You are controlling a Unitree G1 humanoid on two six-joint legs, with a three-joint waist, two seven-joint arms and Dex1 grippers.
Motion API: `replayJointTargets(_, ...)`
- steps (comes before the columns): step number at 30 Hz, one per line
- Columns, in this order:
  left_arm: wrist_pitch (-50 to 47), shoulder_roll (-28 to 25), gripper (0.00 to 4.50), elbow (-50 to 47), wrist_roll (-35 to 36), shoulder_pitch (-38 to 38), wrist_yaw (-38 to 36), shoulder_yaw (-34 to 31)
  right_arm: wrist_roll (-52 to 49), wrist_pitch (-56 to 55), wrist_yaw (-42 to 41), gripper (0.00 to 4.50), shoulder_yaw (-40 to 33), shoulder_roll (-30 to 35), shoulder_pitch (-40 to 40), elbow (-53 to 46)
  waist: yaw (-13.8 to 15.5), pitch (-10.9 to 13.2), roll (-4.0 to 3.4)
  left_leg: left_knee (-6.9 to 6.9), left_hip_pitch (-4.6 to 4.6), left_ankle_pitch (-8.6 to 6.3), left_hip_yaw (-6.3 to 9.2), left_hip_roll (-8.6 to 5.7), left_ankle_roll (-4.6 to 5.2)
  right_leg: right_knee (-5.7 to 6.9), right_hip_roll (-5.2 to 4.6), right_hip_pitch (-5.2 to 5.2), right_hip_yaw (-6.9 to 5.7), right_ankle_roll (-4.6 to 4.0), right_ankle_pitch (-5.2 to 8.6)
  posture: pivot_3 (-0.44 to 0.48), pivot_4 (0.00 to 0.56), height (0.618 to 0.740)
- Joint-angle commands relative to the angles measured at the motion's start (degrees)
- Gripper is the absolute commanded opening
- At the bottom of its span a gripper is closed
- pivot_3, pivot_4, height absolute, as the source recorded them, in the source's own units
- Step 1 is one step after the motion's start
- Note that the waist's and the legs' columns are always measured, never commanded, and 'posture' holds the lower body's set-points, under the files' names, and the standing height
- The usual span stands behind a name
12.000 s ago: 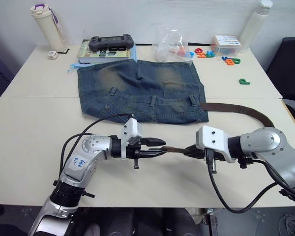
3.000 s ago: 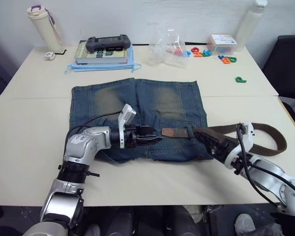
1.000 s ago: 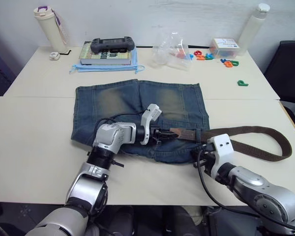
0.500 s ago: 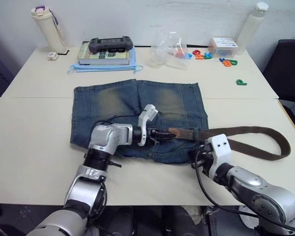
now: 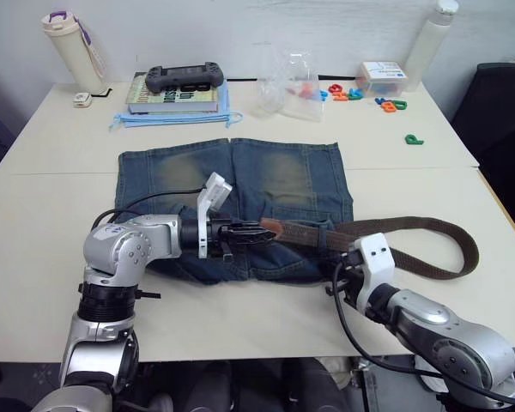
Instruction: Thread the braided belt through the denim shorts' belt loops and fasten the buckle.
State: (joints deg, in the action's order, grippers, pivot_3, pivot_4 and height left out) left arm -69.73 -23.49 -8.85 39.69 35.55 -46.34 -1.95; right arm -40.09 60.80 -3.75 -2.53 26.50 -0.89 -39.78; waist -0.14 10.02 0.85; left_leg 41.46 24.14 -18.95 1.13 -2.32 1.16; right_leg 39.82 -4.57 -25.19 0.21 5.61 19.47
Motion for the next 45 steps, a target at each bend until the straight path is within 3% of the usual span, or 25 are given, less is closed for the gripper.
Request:
replayJointTargets(1, 4.5, -5.4, 0.51, 2.8, -1.3, -1.6, 1.4, -7.3, 1.9, 1.6, 0.1, 0.0, 0.1, 0.4, 0.8, 1.7, 0.0, 0.0, 0.0, -0.03, 0.0, 0.01, 0.0, 0.0, 0.01, 0.0, 0.01, -0.02, 0.0, 0.0, 0.0, 0.0, 0.15, 0.667)
replayJointTargets(8, 3.4, -2.5, 0.51, 2.0, 1.7, -0.9, 4.2, -8.8, 2.5, 2.0, -0.3, 0.0, 0.3, -0.3, 0.0, 2.2, 0.8, -0.1, 0.14, -0.17, 0.01, 0.18, 0.02, -0.04, -0.07, -0.07, -0.04, -0.03, -0.04, -0.08, -0.04, 0.0, 0.15, 0.667)
replayJointTargets(20, 0.5, -8.3, 0.51, 1.2, 8.7, -8.3, 1.2, -13.8, 5.1, 2.5, 0.2, 0.0, -5.6, 2.0, 0.0, 3.3, 1.3, -0.1, 0.14, -0.19, 0.01, 0.21, 0.01, -0.07, -0.05, -0.13, -0.09, -0.02, -0.03, -0.1, -0.08, 0.0, 0.15, 0.667)
replayJointTargets(27, -0.4, -5.5, 0.51, -1.1, 12.1, -9.1, 5.2, -14.5, 6.5, 1.4, -1.1, 0.0, -6.1, 3.8, -2.5, 3.2, 1.5, -0.1, 0.15, -0.2, 0.05, 0.18, 0.0, -0.1, -0.01, -0.26, -0.13, -0.01, -0.03, -0.08, -0.1, 0.0, 0.15, 0.667)
replayJointTargets(34, 0.3, -3.9, 0.51, -0.4, 12.6, -8.0, 7.2, -13.9, 4.0, 0.1, -8.0, 0.0, -8.0, 8.5, -1.6, -3.7, 1.5, 0.0, 0.09, -0.21, 0.07, 0.2, -0.02, -0.09, -0.03, -0.19, -0.09, -0.08, -0.03, -0.08, -0.1, 0.0, 0.15, 0.667)
replayJointTargets(38, 0.7, -3.5, 0.48, 0.2, 12.4, -7.7, 7.2, -13.1, 3.5, -3.0, -13.0, 1.38, -9.5, 12.3, -0.1, -8.7, 1.5, 0.0, 0.09, -0.22, 0.07, 0.2, -0.02, -0.09, -0.03, -0.19, -0.09, -0.09, -0.03, -0.08, -0.1, 0.0, 0.15, 0.667)
replayJointTargets(41, 0.9, -3.2, 0.48, 0.5, 12.1, -7.6, 7.2, -12.7, 7.7, -7.1, -17.3, 2.57, -5.0, 18.6, 1.3, -13.0, 1.5, 0.0, 0.08, -0.23, 0.08, 0.2, -0.02, -0.09, -0.03, -0.19, -0.08, -0.09, -0.03, -0.08, -0.1, 0.0, 0.15, 0.667)
replayJointTargets(42, 0.9, -3.1, 0.48, 0.6, 12.2, -7.6, 7.2, -12.7, 11.2, -9.1, -18.3, 2.81, -1.8, 22.1, 1.9, -13.9, 1.5, 0.0, 0.08, -0.23, 0.08, 0.19, -0.02, -0.09, -0.03, -0.2, -0.09, -0.08, -0.03, -0.08, -0.1, 0.0, 0.15, 0.667)
replayJointTargets(45, 0.9, -2.9, 0.48, 0.7, 12.3, -7.4, 7.4, -12.5, 21.7, -16.3, -19.3, 2.81, 6.5, 28.5, 2.7, -13.7, 1.5, 0.0, 0.06, -0.23, 0.06, 0.19, -0.03, -0.09, -0.02, -0.2, -0.08, -0.07, -0.02, -0.08, -0.1, 0.0, 0.15, 0.667)
